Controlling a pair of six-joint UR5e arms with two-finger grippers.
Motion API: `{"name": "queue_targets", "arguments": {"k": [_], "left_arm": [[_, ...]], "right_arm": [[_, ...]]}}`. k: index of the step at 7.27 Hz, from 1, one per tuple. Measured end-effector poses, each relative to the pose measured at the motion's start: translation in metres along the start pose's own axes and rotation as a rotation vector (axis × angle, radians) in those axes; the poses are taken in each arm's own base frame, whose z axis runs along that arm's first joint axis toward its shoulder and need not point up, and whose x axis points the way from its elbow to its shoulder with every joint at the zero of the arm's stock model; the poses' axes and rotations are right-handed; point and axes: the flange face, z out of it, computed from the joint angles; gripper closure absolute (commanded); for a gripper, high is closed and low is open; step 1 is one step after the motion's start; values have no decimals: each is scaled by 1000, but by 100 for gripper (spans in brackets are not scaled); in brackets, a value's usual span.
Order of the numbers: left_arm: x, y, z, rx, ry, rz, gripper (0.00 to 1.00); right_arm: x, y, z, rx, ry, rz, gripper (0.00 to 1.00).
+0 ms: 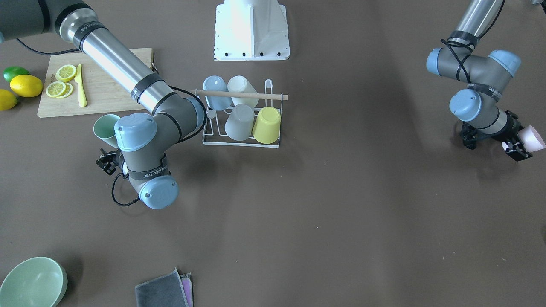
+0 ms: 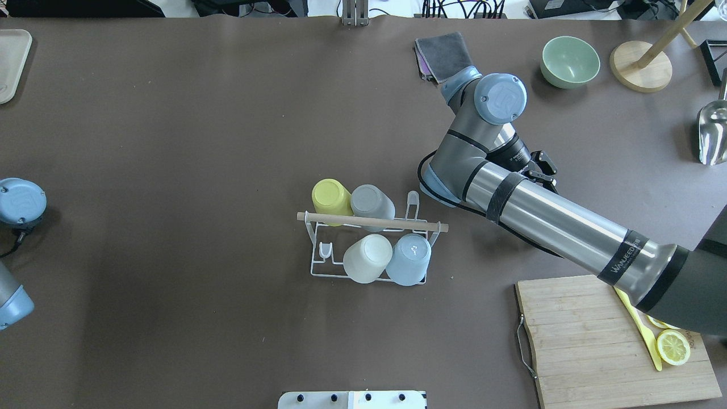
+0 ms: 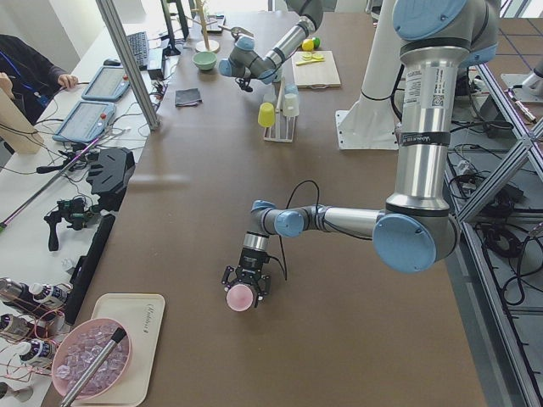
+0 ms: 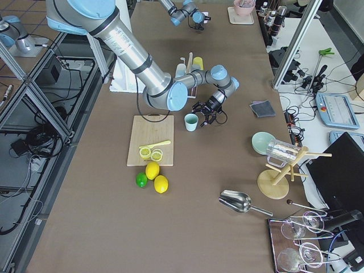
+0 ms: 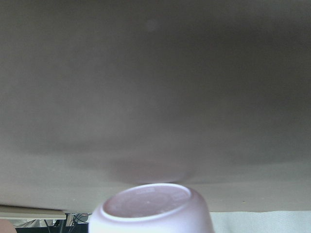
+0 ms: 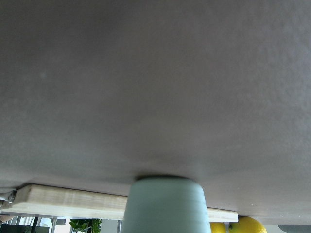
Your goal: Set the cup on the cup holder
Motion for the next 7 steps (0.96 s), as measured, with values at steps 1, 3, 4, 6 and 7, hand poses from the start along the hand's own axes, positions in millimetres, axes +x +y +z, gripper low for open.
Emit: {"name": "queue_targets", "arguments": {"k": [1,3,4,6,7], "left_arm": [[0,0,0,2,-1,-1,24],[0,1,1,5,0,-3,35],[-1,2,0,8,0,-4,37],[-6,8,-1,20,-9,-3,37],[-11,15,-3,28,-16,-9,37]], "right_arm": [[-3,0,1,-7,-3,-7,1],[-16,-5,7,-25,3,-23,1],[-20,-8,14,-38,7,-30,1],[-22,-3,21,-71,21,-47,1],[-21,0,24,-84,26,-49,1]]}}
